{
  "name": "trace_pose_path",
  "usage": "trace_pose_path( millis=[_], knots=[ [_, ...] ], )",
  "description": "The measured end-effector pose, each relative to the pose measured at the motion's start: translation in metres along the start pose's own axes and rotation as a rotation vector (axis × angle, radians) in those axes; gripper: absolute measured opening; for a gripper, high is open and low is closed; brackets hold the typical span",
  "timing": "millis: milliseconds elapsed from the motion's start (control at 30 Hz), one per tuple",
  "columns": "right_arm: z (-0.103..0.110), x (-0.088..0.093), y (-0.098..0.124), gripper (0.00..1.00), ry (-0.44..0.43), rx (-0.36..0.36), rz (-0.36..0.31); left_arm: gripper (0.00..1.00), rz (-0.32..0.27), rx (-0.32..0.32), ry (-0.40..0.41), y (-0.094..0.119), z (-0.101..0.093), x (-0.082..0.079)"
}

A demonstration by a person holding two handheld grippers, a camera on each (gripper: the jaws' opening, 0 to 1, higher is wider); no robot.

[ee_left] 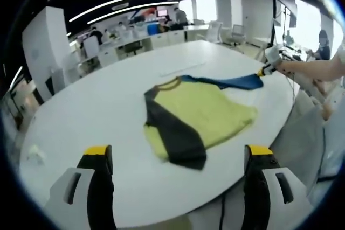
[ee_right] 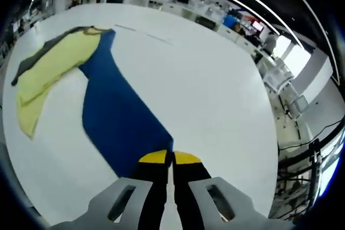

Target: Fold the garment on the visible template until the final outline fits inside the template.

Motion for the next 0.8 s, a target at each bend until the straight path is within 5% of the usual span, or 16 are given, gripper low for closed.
trace_pose_path(
  millis=[800],
  knots=[
    [-0.041,-0.003,-0.013,0.03,0.022,0.035,0.018,0.98,0.019,-0.011,-0.003,0.003,-0.003,0.0]
  ],
)
Point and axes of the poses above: the point that each gripper's makers call its tool centre point, and the gripper's own axes: y roughly backward along the fingers, z roughly to its left, x roughly out of its underside, the point moved 2 cm from there along y, roughly backward along the fingers, and after that the axes turned 3 degrees about -x, right-handed, at the moved point
